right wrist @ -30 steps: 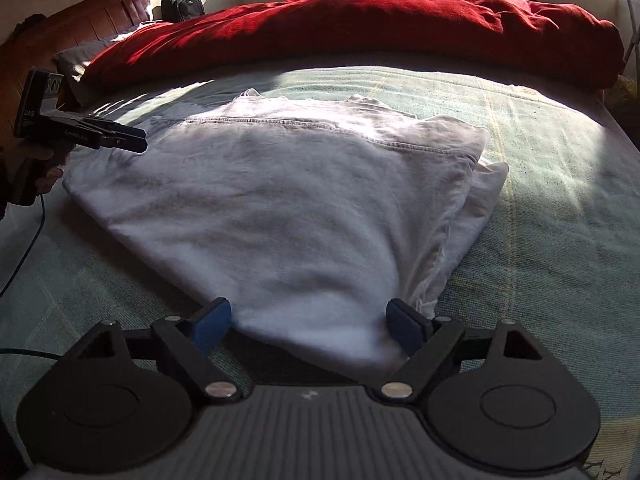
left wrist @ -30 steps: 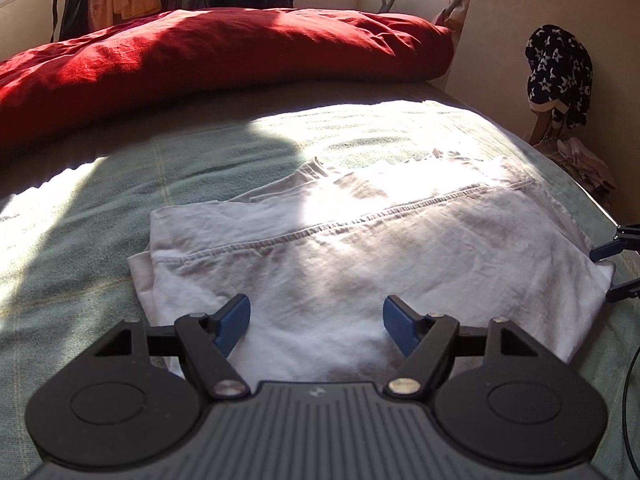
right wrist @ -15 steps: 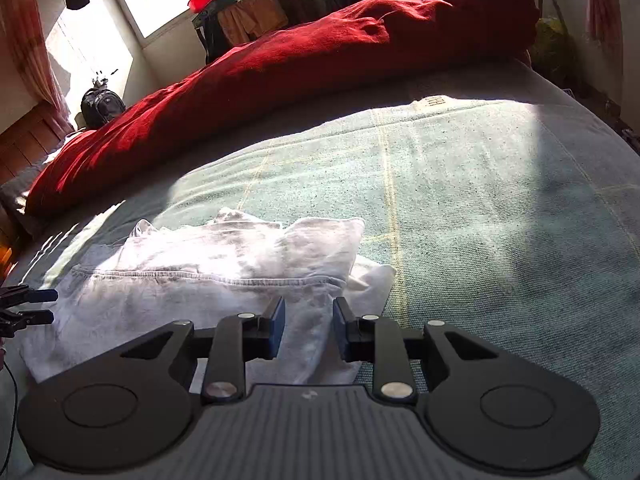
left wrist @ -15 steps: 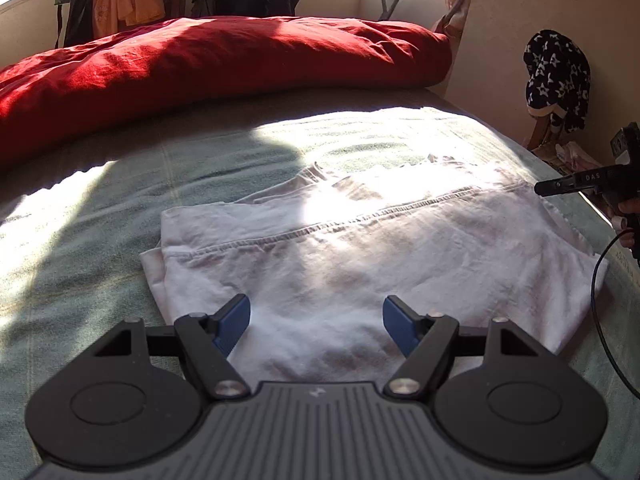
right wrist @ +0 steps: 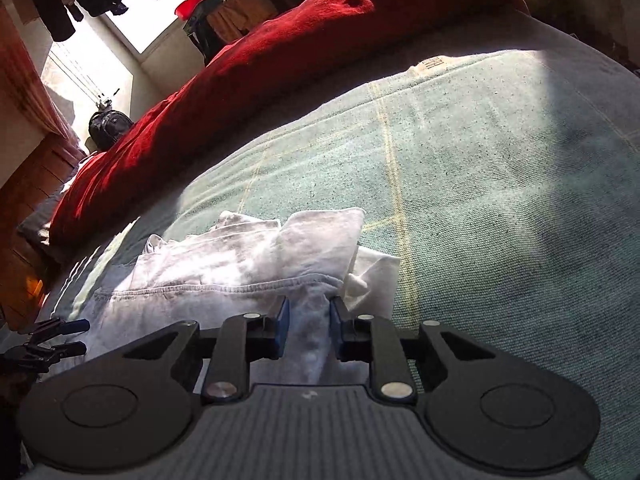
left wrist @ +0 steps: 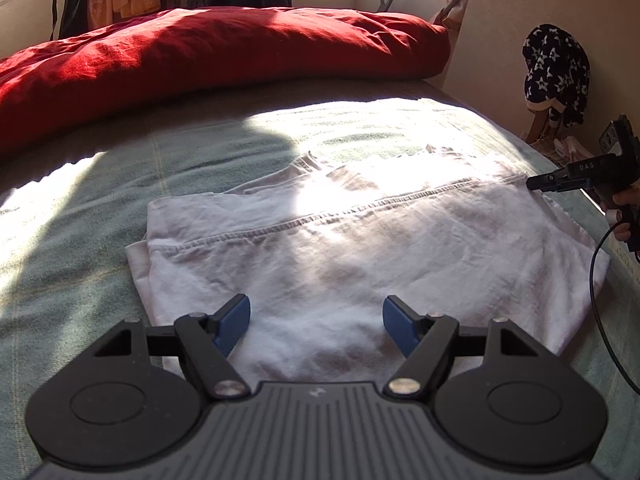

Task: Fold clothes

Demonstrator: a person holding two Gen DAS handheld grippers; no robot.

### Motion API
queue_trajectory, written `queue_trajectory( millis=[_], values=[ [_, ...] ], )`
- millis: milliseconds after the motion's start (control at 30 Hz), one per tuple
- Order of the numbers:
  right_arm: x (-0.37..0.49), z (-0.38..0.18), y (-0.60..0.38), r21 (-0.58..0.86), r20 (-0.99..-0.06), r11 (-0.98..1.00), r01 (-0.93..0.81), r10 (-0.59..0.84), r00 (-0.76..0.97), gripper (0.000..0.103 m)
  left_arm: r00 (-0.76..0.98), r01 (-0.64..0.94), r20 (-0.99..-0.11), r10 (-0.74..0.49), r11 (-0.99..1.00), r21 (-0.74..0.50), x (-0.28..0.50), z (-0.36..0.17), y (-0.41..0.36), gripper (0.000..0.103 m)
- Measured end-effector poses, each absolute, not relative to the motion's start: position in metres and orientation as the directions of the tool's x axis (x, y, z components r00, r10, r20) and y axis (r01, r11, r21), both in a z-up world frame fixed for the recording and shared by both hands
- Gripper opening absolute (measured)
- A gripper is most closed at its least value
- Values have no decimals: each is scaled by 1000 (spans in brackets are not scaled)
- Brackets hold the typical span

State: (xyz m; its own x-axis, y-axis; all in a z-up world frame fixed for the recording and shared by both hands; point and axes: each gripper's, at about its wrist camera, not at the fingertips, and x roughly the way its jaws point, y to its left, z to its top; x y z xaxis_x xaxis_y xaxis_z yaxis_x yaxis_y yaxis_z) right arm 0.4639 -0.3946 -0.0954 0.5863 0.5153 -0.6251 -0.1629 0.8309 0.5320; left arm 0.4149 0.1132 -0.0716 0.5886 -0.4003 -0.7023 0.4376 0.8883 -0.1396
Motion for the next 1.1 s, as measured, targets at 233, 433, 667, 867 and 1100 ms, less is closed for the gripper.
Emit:
queue_trajectory(
  millis=[233, 433, 667, 867, 1100],
  values=[
    [471, -99, -398, 573, -597, 807, -143, 530, 603, 27, 585, 438, -704, -402, 887, -142, 416, -72, 112, 75],
    [457, -93, -406, 576, -562, 801, -164, 534, 631, 9, 587, 437, -703, -401, 888, -142, 416, -72, 112, 75],
    [438, -78, -408, 539, -549, 823, -178, 503, 667, 4, 587, 441, -701, -404, 886, -142, 414, -67, 112, 75],
    [441, -90, -408, 513, -605, 849, -122, 459, 651, 4, 590, 414, -706, -393, 897, -153, 419, -71, 117, 75],
    [426, -80, -403, 461, -619, 880, -113, 410, 670, 16, 597, 439, -693, -403, 888, -138, 411, -60, 114, 75]
  ],
)
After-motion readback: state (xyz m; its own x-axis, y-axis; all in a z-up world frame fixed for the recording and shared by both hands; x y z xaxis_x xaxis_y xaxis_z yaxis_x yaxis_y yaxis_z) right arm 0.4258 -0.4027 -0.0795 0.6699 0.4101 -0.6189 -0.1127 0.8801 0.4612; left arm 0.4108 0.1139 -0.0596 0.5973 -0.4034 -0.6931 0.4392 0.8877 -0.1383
